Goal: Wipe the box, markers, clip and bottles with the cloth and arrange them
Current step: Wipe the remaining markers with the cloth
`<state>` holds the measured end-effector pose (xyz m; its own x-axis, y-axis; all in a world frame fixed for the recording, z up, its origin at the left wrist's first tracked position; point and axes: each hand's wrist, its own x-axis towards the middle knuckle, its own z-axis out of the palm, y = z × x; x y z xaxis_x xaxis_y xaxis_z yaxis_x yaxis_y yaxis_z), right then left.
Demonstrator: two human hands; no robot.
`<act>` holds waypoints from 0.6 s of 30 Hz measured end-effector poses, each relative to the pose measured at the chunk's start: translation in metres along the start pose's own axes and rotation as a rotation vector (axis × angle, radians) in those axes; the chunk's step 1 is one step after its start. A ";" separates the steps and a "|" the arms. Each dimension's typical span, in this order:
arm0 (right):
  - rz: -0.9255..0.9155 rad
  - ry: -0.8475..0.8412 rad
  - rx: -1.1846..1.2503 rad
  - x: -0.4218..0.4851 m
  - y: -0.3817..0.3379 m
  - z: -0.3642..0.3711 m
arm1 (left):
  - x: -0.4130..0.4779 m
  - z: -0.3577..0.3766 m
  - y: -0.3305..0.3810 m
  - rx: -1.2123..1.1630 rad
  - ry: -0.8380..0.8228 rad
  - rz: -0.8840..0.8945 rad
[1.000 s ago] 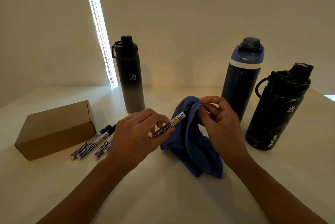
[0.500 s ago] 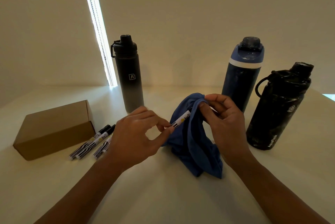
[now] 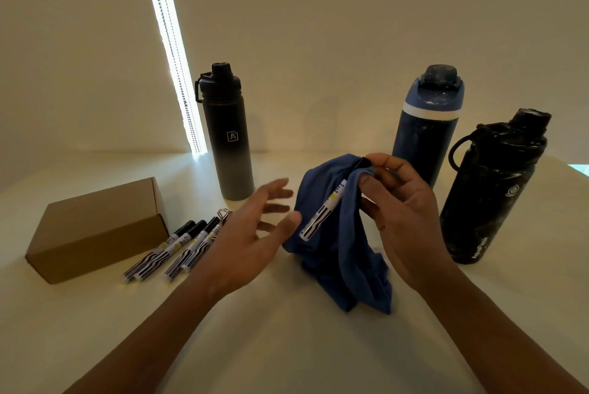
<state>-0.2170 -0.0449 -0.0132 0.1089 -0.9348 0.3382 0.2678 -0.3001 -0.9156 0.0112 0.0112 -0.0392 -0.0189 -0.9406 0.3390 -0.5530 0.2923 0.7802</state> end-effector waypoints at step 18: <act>0.045 -0.203 -0.324 -0.011 0.005 0.011 | 0.002 -0.018 0.003 -0.015 0.184 0.133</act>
<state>-0.2063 -0.0338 -0.0189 0.3099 -0.9014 0.3023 -0.0545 -0.3343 -0.9409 0.0251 0.0135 -0.0269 0.0617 -0.8467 0.5285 -0.5437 0.4155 0.7292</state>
